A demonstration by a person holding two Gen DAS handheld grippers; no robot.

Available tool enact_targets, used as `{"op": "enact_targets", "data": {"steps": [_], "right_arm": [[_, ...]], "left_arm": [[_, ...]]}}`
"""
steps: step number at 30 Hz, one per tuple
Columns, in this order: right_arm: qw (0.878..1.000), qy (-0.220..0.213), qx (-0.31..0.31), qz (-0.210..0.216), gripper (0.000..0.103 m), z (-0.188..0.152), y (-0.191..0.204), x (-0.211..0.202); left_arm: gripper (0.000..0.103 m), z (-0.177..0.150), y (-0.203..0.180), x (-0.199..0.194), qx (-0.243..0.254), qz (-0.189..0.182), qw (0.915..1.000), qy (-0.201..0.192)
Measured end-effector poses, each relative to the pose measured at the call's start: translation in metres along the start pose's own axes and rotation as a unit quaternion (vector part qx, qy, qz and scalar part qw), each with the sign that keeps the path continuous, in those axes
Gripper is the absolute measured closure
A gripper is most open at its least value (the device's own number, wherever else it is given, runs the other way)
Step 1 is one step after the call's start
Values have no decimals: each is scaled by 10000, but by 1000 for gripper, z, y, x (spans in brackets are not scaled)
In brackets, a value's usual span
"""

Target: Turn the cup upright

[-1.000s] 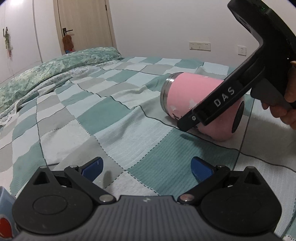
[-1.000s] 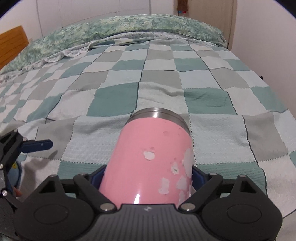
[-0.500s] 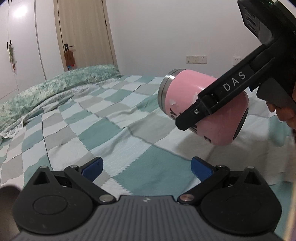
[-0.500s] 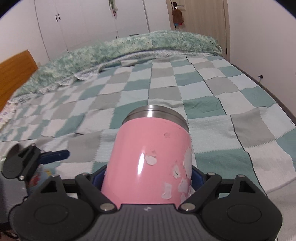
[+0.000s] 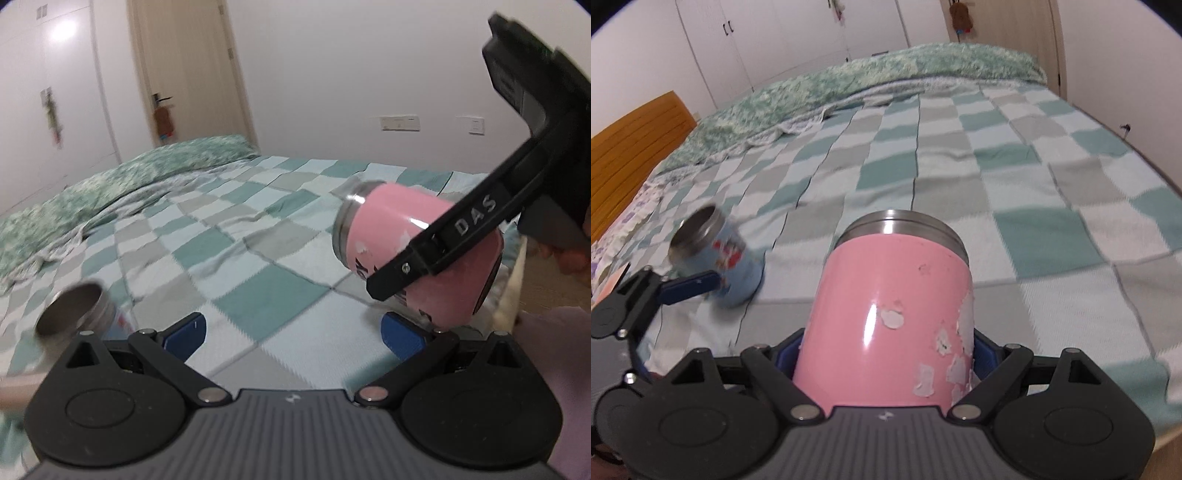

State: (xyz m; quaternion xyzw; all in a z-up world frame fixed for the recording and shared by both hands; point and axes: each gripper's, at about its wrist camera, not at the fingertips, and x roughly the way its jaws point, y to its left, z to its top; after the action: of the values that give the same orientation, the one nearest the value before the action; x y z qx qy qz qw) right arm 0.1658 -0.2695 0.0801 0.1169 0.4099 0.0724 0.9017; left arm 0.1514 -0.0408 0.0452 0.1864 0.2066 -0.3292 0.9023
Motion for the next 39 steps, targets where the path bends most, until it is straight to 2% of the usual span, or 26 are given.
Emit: {"op": "enact_targets", "data": {"steps": [8,16,18,20,23,26,30,35,39], "right_arm": [[9992,376,-107,28,16,-27,13,31],[9995,258,-187,51,16,-31,13,32],[9994,247,-229,91,13,-30,11,28],[9993,104,-260,257,0,-30,8,17],[9974,-309,-392,526,0,-32,-2,-10],[9916,-903,-549,741,0,-37,-19,-42],[9825,-1514,-841,679,0,-38,-47,-69],[9791,-1549,-1265,381,0,-44,-80,-65],[9775,-1473,-1492,249,0,-51,-97,-51]], "left_arm": [[0,-29,-10,-36,-611,610,9959,280],[0,-33,-19,-57,-962,959,9898,420],[0,-32,-22,-60,-1016,1018,9886,440],[0,-30,-25,-63,-1104,1042,9874,439],[0,-24,-31,-64,-1235,1174,9839,533],[0,-14,-37,-65,-1442,1179,9807,600],[0,3,-45,-59,-1705,1118,9769,635],[0,28,-57,-36,-1990,995,9709,891],[0,44,-63,-6,-2195,933,9631,1246]]}}
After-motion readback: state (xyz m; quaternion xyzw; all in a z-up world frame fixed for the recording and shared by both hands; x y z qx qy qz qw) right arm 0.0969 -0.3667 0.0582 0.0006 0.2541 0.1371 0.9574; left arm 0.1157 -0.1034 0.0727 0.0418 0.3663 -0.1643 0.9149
